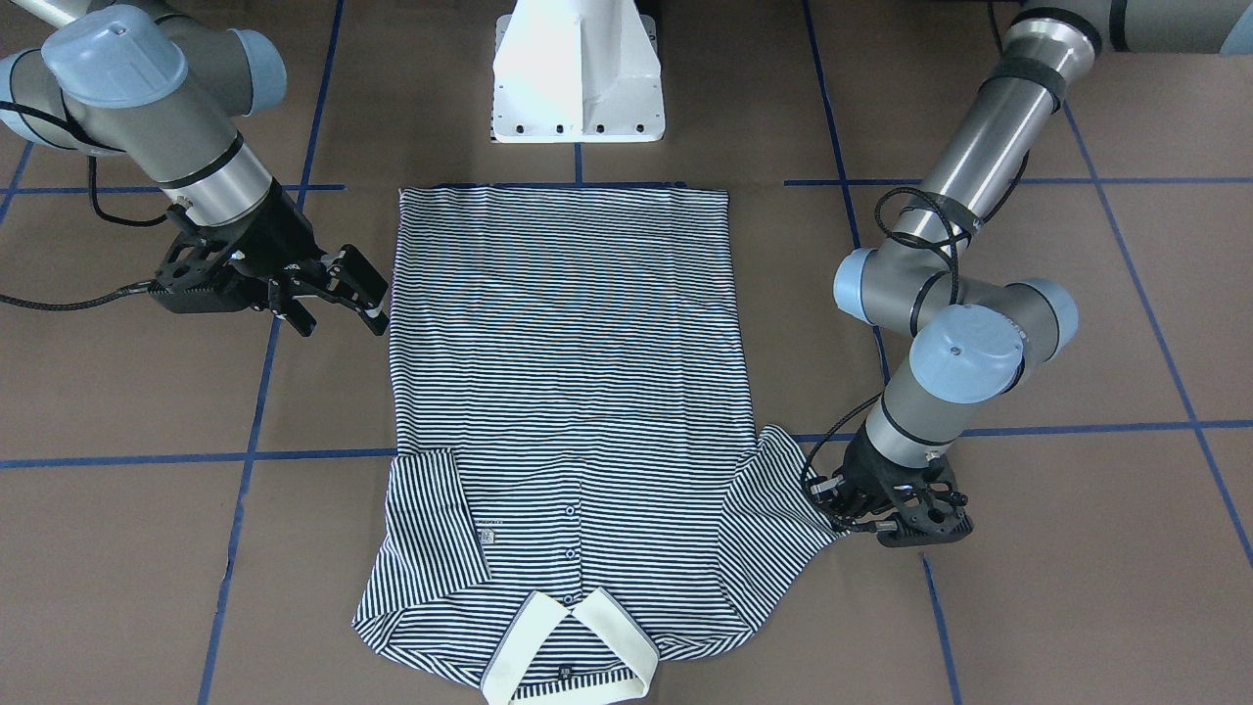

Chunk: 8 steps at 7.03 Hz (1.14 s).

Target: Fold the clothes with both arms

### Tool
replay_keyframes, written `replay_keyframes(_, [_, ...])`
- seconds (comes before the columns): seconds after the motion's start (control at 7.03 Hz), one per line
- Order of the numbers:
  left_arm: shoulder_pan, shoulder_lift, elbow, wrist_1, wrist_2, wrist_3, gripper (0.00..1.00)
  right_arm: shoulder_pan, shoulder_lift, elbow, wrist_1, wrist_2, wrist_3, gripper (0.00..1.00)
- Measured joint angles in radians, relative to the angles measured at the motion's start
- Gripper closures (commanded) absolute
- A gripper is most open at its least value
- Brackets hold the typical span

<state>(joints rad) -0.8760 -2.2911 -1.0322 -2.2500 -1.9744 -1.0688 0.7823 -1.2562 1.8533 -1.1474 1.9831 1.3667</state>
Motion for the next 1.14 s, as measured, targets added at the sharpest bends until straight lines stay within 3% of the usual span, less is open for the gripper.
replay_keyframes(0.14, [-0.002,0.007,-0.013,0.004,-0.001,0.002,0.62,0.0,-0.001,-0.001,0.0,-0.001,0.0,0.0])
replay_keyframes(1.0, [0.002,0.012,0.01,0.005,0.042,0.004,0.6,0.0,-0.003,-0.002,0.0,-0.002,0.001,0.0])
replay_keyframes(1.14, [0.002,0.011,0.011,0.005,0.046,0.004,0.51,0.0,-0.003,-0.002,0.0,-0.002,0.001,0.0])
